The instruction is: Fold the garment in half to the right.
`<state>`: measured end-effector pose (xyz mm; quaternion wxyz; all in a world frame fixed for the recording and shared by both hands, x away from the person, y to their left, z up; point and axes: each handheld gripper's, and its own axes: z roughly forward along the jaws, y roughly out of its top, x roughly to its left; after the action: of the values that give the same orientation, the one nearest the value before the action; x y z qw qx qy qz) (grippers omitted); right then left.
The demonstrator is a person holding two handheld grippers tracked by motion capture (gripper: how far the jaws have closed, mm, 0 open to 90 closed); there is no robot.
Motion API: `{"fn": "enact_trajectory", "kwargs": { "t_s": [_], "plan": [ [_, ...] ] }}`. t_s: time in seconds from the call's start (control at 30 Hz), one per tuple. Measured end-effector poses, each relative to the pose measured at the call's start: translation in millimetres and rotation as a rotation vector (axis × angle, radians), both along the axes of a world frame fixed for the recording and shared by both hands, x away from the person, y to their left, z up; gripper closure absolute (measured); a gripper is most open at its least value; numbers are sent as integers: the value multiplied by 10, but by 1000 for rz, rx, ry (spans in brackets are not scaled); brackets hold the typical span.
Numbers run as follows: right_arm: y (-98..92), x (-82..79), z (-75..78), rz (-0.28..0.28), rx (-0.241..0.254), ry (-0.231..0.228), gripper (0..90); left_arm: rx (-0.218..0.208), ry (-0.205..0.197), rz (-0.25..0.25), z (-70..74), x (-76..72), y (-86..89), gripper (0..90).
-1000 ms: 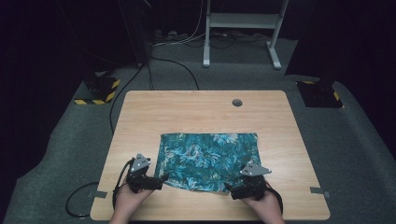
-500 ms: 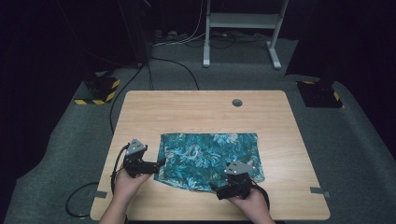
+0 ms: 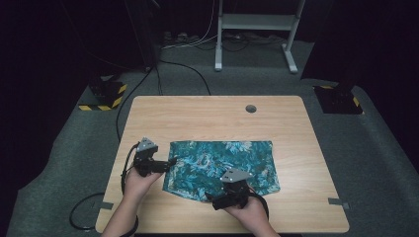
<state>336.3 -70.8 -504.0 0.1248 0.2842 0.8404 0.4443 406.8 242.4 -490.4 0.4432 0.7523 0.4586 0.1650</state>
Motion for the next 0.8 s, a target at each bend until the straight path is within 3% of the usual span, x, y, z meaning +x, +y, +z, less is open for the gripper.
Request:
{"fn": "enact_trajectory", "kwargs": {
  "t_s": [0.4, 0.8],
  "plan": [
    [361, 66, 21, 29, 0, 17, 5, 22, 6, 3, -30, 327, -42, 42],
    [704, 128, -94, 69, -44, 33, 38, 23, 63, 20, -211, 641, -55, 62]
  ]
}}
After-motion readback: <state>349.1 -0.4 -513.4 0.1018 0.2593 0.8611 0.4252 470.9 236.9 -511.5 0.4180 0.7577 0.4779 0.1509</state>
